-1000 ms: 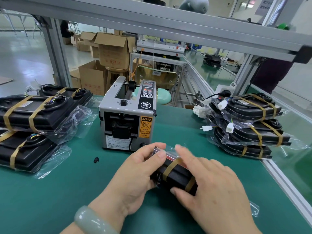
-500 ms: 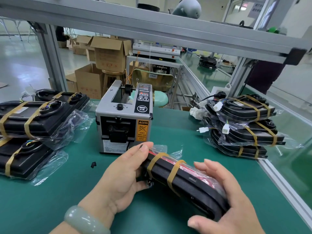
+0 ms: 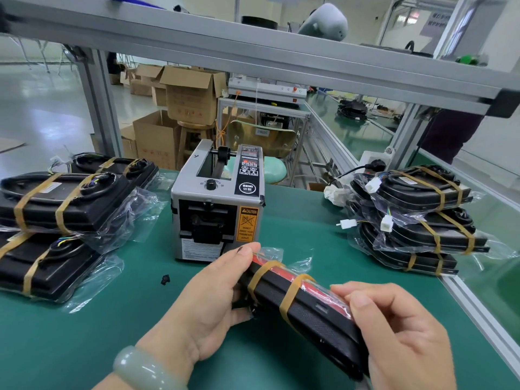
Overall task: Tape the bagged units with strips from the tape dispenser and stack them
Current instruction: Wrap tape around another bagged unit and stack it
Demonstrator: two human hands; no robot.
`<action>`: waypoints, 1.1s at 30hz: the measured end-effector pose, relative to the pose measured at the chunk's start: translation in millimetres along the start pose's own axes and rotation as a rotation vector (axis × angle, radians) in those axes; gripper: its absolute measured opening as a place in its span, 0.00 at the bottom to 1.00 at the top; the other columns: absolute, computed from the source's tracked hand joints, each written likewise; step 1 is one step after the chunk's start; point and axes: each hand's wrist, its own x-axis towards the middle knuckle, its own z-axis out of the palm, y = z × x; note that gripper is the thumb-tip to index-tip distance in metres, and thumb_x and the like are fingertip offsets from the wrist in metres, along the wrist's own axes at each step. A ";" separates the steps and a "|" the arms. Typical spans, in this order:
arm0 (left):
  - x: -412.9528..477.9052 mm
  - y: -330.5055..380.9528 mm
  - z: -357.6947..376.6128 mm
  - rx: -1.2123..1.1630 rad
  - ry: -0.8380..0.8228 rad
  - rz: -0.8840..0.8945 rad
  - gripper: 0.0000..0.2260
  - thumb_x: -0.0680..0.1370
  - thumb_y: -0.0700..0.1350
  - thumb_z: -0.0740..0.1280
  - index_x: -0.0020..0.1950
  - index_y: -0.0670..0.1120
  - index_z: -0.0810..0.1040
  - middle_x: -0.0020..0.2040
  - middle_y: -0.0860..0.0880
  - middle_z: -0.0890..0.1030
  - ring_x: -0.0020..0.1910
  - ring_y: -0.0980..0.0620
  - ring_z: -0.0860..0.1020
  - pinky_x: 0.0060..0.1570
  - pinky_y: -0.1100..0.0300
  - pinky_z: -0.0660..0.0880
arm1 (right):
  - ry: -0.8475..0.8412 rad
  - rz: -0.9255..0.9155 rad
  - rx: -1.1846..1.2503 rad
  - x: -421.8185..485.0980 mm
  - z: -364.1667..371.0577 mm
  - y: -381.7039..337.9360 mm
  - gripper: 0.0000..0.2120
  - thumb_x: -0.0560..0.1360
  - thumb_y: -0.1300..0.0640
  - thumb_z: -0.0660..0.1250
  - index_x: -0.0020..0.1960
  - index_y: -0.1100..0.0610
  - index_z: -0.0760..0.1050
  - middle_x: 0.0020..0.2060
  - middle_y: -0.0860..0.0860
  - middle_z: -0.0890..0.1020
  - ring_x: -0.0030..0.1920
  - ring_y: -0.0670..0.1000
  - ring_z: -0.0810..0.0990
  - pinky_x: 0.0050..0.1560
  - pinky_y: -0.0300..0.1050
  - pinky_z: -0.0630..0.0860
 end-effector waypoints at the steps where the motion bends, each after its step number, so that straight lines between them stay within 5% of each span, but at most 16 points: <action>1: -0.3 2.0 0.0 0.043 0.034 0.007 0.21 0.70 0.63 0.64 0.55 0.52 0.82 0.49 0.49 0.85 0.48 0.49 0.79 0.53 0.49 0.74 | 0.020 -0.001 -0.020 -0.2 1.2 2.1 0.15 0.70 0.73 0.68 0.33 0.55 0.82 0.35 0.52 0.85 0.37 0.49 0.81 0.38 0.35 0.76; 3: 2.9 8.2 -2.5 0.079 0.227 0.076 0.19 0.74 0.61 0.63 0.50 0.48 0.82 0.45 0.52 0.85 0.47 0.52 0.81 0.49 0.54 0.75 | 0.067 -0.013 -0.036 -1.0 2.6 5.2 0.11 0.67 0.68 0.74 0.32 0.54 0.82 0.34 0.52 0.84 0.35 0.49 0.81 0.37 0.36 0.76; 7: 16.6 28.7 -20.8 -0.083 0.575 0.145 0.07 0.78 0.48 0.66 0.43 0.46 0.79 0.31 0.52 0.82 0.25 0.61 0.77 0.23 0.67 0.71 | 0.114 -0.014 -0.026 -2.3 3.8 6.5 0.06 0.64 0.59 0.66 0.33 0.53 0.82 0.33 0.51 0.84 0.34 0.47 0.81 0.36 0.35 0.76; 14: 35.1 43.4 -31.3 -0.135 0.567 0.061 0.09 0.79 0.46 0.66 0.41 0.44 0.78 0.25 0.53 0.80 0.19 0.62 0.74 0.18 0.71 0.68 | 0.112 -0.031 -0.069 -3.0 6.4 10.8 0.05 0.65 0.58 0.67 0.36 0.52 0.82 0.35 0.51 0.84 0.33 0.50 0.81 0.35 0.40 0.78; 21: 46.1 46.7 -30.4 -0.125 0.666 0.067 0.06 0.75 0.45 0.70 0.43 0.43 0.77 0.28 0.49 0.82 0.19 0.61 0.75 0.18 0.70 0.68 | 0.083 -0.094 -0.115 -8.5 9.6 9.7 0.05 0.65 0.58 0.68 0.37 0.51 0.82 0.35 0.49 0.84 0.36 0.52 0.81 0.39 0.43 0.78; 27: 54.3 43.8 -26.4 -0.089 0.774 0.076 0.05 0.75 0.42 0.67 0.42 0.42 0.78 0.33 0.49 0.81 0.24 0.59 0.73 0.17 0.70 0.66 | 0.099 -0.152 -0.092 -12.7 16.1 2.5 0.07 0.64 0.62 0.67 0.32 0.51 0.80 0.31 0.45 0.83 0.35 0.44 0.81 0.36 0.26 0.73; 33: 2.7 38.3 -11.4 -0.138 0.550 0.127 0.08 0.76 0.43 0.67 0.37 0.45 0.77 0.27 0.52 0.79 0.23 0.61 0.74 0.21 0.68 0.70 | 0.164 -0.060 -0.092 -8.3 9.7 13.3 0.05 0.65 0.57 0.68 0.37 0.50 0.82 0.34 0.50 0.84 0.34 0.50 0.81 0.38 0.42 0.78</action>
